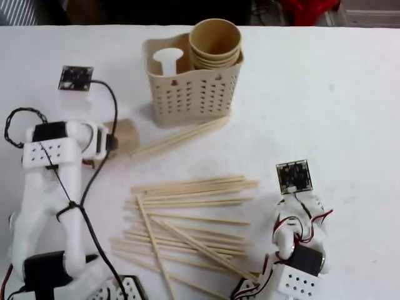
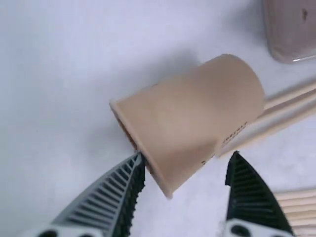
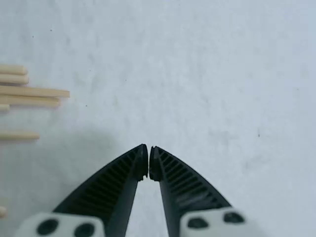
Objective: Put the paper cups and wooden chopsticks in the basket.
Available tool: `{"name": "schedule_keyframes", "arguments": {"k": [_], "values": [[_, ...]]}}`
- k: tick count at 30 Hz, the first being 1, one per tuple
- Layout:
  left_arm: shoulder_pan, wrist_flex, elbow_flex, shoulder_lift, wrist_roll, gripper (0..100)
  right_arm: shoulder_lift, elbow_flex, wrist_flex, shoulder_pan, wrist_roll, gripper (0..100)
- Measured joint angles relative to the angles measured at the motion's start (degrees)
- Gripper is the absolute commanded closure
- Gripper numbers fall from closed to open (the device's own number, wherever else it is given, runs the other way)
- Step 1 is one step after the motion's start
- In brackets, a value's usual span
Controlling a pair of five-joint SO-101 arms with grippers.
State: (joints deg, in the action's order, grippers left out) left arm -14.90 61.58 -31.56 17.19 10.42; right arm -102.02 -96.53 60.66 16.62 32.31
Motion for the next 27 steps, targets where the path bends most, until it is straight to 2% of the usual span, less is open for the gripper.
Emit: {"name": "schedule_keyframes", "arguments": {"k": [10,17,27], "values": [[7.3,-9.0,0.1,0.0,-1.5,73,0.0,0.0,0.0,0.0,0.0,97.4],[14.1,-10.1,0.1,0.0,-2.4,74,0.0,0.0,0.0,0.0,0.0,97.4],[16.3,-11.6,5.5,-15.0,-2.4,93,0.0,0.0,0.0,0.0,0.0,97.4]]}}
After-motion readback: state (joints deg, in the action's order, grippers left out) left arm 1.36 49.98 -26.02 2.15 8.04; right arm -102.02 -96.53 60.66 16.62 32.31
